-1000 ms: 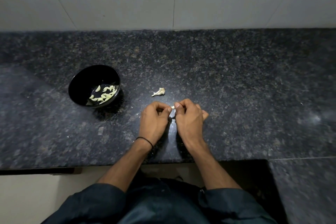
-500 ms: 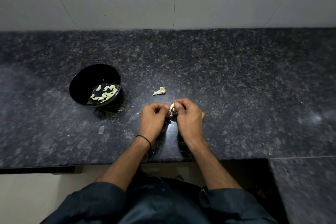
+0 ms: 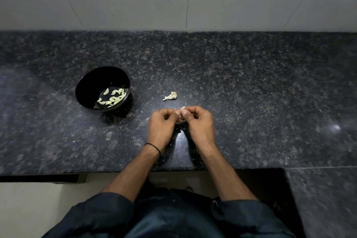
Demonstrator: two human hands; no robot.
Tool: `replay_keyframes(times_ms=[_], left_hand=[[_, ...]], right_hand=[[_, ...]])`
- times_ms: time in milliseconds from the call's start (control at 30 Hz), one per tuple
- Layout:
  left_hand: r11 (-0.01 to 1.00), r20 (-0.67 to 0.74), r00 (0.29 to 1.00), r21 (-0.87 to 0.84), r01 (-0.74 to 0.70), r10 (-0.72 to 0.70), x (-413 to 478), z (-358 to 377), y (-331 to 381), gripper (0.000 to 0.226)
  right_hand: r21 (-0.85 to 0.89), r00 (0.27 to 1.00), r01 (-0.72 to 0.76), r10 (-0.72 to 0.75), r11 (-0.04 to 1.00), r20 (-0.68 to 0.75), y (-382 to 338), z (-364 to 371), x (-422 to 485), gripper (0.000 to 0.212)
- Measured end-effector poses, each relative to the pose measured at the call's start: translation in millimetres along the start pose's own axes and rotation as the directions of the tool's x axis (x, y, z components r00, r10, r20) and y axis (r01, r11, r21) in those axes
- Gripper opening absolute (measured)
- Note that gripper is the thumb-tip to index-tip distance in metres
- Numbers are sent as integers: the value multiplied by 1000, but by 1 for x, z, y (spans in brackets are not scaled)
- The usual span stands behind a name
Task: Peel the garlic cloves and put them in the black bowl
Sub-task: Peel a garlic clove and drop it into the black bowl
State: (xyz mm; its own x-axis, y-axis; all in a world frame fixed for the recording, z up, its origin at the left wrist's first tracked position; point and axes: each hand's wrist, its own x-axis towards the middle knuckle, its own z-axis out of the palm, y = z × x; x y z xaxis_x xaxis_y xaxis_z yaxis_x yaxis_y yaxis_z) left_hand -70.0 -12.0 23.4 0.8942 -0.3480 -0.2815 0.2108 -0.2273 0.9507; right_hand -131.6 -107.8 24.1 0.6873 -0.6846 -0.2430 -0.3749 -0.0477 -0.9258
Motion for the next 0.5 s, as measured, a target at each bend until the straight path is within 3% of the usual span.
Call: replay_keyframes(times_ms=[133, 500], left_hand=[[999, -19, 1000, 35, -11, 11, 0, 1, -1, 28], [995, -59, 998, 95, -18, 24, 0, -1, -1, 14]], right_hand=[[-44, 1000, 11, -12, 999, -15, 3, 3, 0, 16], [-155, 992, 72, -87, 985, -94, -4, 0, -7, 9]])
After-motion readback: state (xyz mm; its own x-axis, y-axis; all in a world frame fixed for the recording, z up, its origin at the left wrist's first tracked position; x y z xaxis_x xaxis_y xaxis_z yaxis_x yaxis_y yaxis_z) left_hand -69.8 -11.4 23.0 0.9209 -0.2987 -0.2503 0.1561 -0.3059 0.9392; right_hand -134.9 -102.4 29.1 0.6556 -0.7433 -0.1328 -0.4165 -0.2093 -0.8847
